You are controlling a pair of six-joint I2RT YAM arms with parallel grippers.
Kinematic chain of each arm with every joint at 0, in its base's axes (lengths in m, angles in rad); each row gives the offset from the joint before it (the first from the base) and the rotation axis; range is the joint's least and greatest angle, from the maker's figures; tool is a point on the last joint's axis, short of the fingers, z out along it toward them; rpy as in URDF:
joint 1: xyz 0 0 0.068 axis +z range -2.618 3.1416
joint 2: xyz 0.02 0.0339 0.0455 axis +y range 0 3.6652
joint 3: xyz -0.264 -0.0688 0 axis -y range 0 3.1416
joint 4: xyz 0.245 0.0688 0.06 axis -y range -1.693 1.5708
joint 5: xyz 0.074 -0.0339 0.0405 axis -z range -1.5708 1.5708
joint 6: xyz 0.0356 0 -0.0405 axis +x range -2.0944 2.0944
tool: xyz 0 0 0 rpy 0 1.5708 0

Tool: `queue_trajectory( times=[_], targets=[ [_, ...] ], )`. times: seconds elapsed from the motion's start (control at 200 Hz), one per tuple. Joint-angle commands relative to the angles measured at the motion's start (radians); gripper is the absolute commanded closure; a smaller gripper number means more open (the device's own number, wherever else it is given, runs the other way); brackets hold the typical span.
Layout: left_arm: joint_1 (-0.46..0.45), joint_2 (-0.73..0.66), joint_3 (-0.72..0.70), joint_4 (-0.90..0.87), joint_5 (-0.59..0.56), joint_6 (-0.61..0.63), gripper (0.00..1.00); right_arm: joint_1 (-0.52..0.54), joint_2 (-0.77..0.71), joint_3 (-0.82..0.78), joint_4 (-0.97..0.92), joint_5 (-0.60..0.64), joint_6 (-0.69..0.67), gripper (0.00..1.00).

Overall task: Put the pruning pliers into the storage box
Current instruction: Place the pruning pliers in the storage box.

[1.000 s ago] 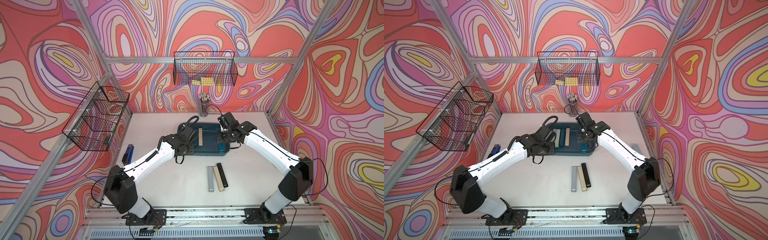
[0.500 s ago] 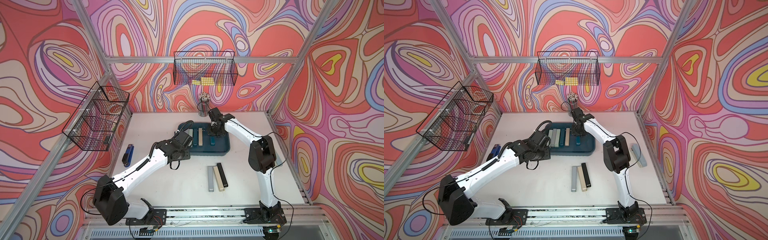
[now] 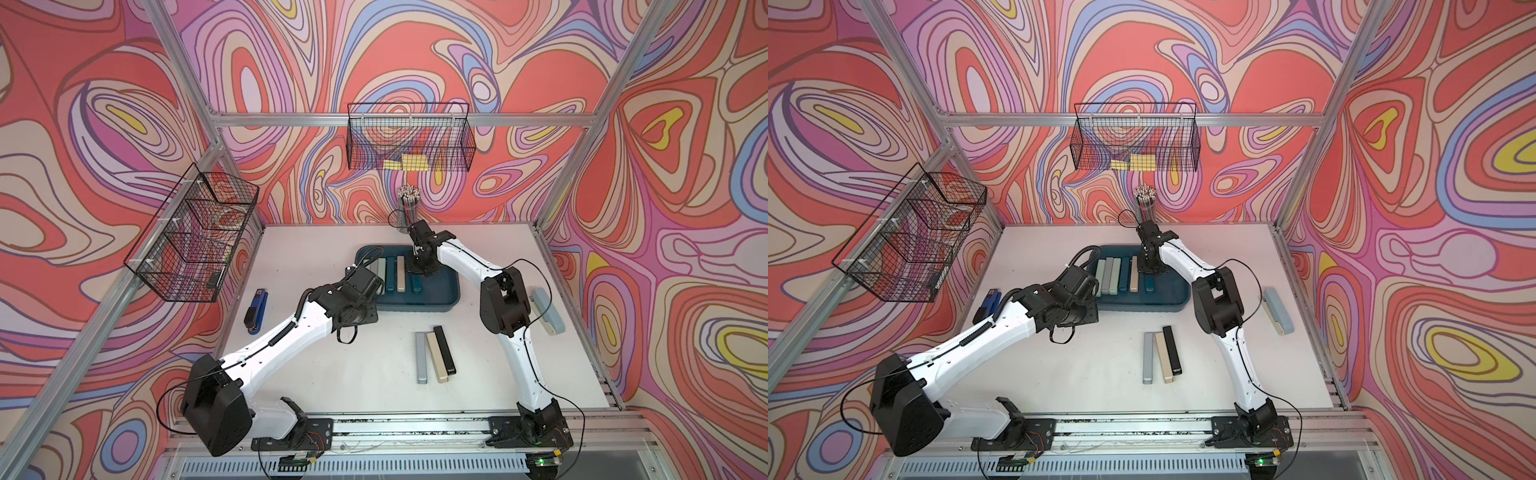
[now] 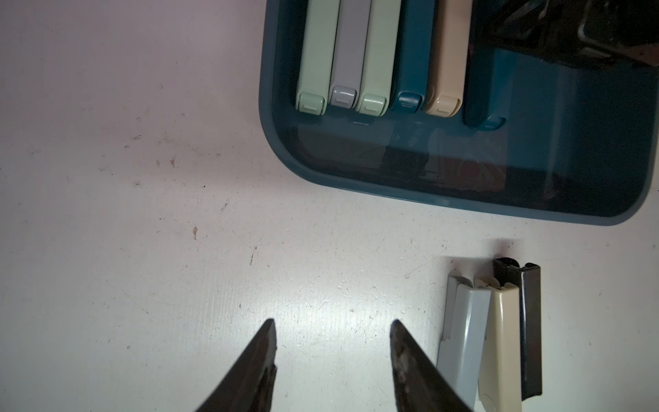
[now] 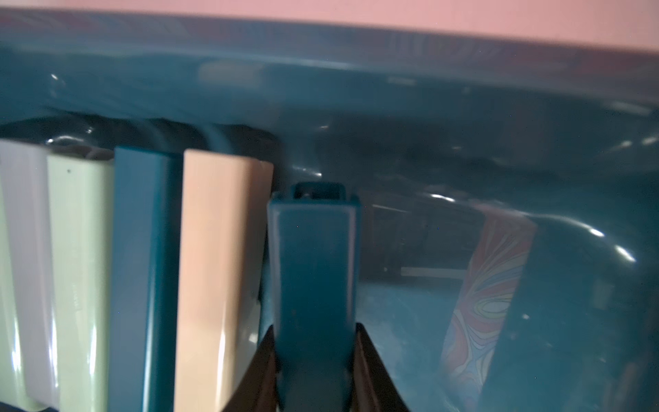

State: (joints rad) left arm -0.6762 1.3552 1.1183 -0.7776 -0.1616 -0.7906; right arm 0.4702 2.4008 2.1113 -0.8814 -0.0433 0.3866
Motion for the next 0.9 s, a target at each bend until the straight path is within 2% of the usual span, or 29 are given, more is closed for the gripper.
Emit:
queue_trajectory(
  times=[0.0,0.32,0.436,0.586,0.896],
  targets=[
    [0.000,-0.017,-0.008,-0.025,-0.006,-0.022,0.48,-0.004,0.025,0.027,0.017,-0.037,0.019,0.79],
    [0.000,0.005,-0.003,-0.020,-0.003,-0.018,0.48,-0.003,0.081,0.072,0.022,-0.084,0.044,0.75],
    [0.000,0.018,0.003,-0.018,0.000,-0.013,0.48,-0.004,0.083,0.082,0.016,-0.084,0.047,0.68],
    [0.000,0.033,0.012,-0.014,0.004,-0.007,0.48,-0.005,0.072,0.099,-0.013,-0.059,0.046,0.56],
    [0.000,0.041,0.025,-0.009,-0.025,0.015,0.47,-0.006,-0.037,0.093,-0.070,0.043,0.031,0.53]
  ],
)
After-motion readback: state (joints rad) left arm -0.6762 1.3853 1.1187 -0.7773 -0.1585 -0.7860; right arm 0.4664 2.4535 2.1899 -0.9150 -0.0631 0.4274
